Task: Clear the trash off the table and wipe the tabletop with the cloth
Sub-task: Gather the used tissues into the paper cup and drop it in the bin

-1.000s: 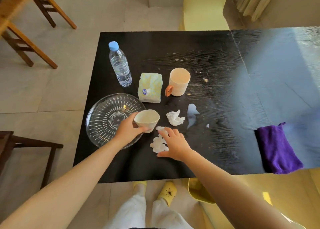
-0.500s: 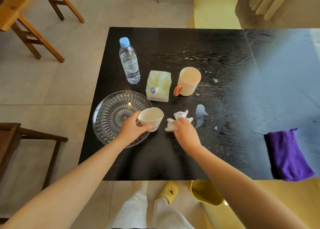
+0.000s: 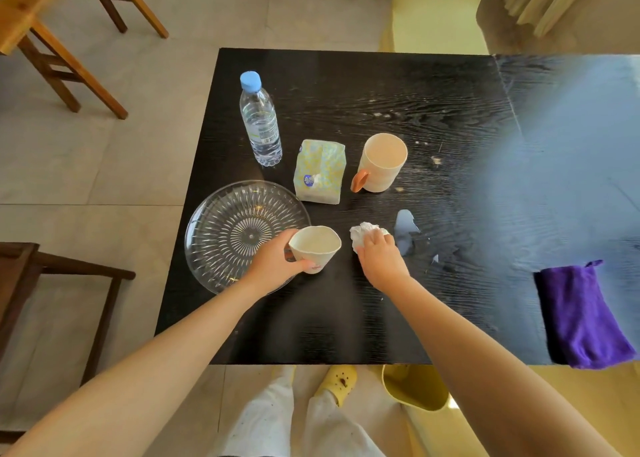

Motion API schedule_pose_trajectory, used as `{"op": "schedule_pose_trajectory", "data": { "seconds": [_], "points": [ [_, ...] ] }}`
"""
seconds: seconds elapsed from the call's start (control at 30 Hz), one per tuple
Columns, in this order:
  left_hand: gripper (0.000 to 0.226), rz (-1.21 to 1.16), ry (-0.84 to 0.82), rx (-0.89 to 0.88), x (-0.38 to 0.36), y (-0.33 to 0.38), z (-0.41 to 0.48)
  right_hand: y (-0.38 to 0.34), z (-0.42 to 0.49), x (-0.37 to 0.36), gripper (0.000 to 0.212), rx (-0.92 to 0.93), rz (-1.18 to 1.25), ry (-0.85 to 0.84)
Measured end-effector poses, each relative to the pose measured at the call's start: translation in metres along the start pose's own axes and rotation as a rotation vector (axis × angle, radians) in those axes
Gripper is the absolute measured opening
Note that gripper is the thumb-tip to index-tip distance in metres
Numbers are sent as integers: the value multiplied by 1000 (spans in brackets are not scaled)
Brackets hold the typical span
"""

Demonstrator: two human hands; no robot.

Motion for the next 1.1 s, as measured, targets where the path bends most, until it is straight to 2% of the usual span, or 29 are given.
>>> {"op": "schedule_pose_trajectory", "data": {
  "seconds": [0.23, 0.37, 0.47, 0.6, 0.77, 0.87, 1.0, 1.1],
  "points": [
    [62, 48, -4, -35, 1, 2, 2, 8, 3, 6, 31, -195, 215, 123],
    [60, 94, -28, -90, 1, 9, 5, 9, 2, 45, 26, -354, 646, 248],
    [57, 78, -63, -101, -5, 18, 7, -1, -9, 85, 23, -355, 887, 348],
    [48, 37, -121, -139, -18, 30, 9, -15, -24, 95, 26, -137, 699, 247],
    [45, 19, -197, -163, -31, 39, 6, -8, -35, 101, 22, 21, 558, 346],
    [45, -5, -262, -163, -41, 45, 4, -3, -44, 103, 24, -22, 574, 335],
    [47, 8, -362, -164, -52, 48, -1, 9, -56, 111, 20, -182, 622, 314],
    [49, 20, -375, -156, -56, 52, -2, 13, -70, 113, 28, -170, 584, 297]
  ]
}}
Point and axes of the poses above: each hand's wrist, its own z-axis towards the middle knuckle, its own x-axis out of the back of the hand, y = z × x, the point moved 5 cm from there along z, towards the middle knuckle, and after that the axes turned 12 degrees about y, right-handed, at the moved point
